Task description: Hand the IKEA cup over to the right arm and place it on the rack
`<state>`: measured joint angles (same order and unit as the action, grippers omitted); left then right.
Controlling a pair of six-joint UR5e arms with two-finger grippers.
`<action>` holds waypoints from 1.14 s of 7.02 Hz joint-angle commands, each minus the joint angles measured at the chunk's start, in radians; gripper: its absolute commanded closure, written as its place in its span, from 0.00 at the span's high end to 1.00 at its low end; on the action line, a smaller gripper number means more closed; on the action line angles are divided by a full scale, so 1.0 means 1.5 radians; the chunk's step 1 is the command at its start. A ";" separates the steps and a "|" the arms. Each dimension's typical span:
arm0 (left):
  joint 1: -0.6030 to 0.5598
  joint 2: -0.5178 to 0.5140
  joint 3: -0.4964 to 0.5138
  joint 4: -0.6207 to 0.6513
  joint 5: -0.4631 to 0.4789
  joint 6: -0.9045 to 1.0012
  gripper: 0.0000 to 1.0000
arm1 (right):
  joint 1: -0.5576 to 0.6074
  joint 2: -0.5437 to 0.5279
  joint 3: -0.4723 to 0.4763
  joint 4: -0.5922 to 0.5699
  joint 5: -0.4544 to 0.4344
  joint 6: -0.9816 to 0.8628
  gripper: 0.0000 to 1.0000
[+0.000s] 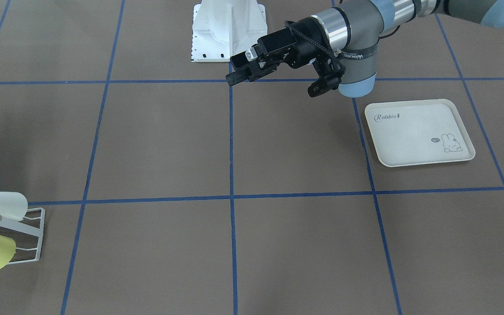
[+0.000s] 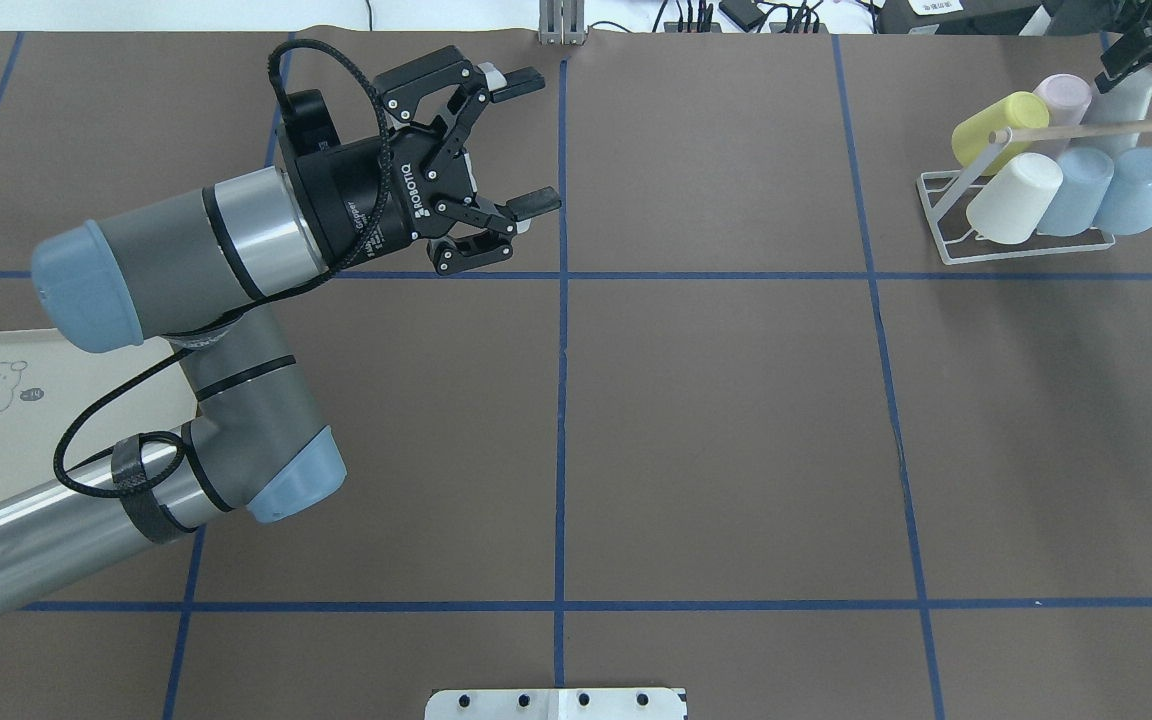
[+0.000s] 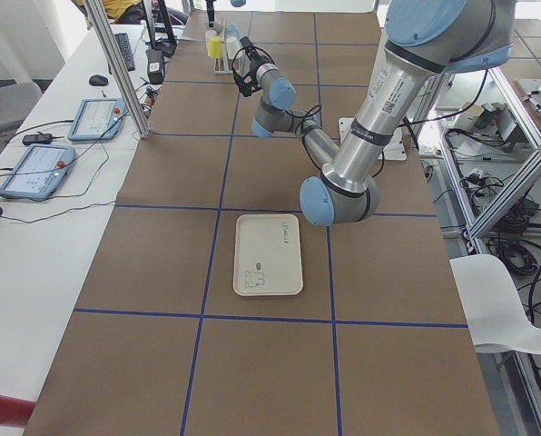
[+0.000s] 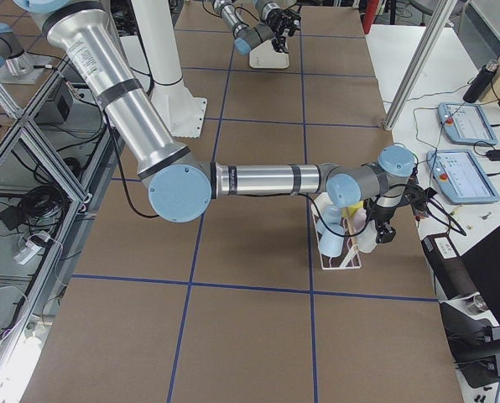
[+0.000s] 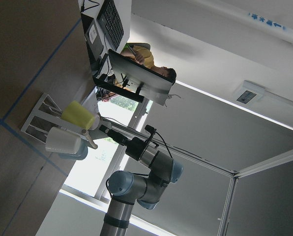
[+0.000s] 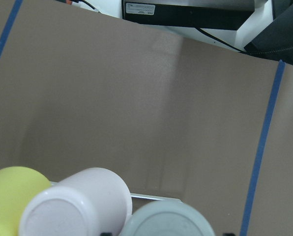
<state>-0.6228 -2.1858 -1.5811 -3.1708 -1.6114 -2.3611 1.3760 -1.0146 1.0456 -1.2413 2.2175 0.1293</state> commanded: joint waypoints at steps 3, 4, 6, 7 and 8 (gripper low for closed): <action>-0.050 0.030 -0.016 0.098 -0.099 0.186 1.00 | 0.021 -0.005 0.056 -0.019 0.016 0.041 0.99; -0.097 0.092 -0.016 0.105 -0.166 0.276 1.00 | 0.064 -0.006 0.080 -0.071 0.058 0.040 0.99; -0.243 0.239 -0.019 0.104 -0.336 0.500 1.00 | 0.123 -0.100 0.169 -0.102 0.121 0.028 0.99; -0.329 0.303 -0.008 0.106 -0.388 0.629 1.00 | 0.124 -0.156 0.220 -0.102 0.122 0.027 0.99; -0.382 0.356 0.012 0.127 -0.399 0.809 1.00 | 0.124 -0.220 0.274 -0.103 0.123 0.023 0.99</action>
<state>-1.0794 -1.7580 -1.5904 -3.0052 -2.1554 -1.4376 1.5560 -1.2344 1.3604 -1.3926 2.3938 0.1700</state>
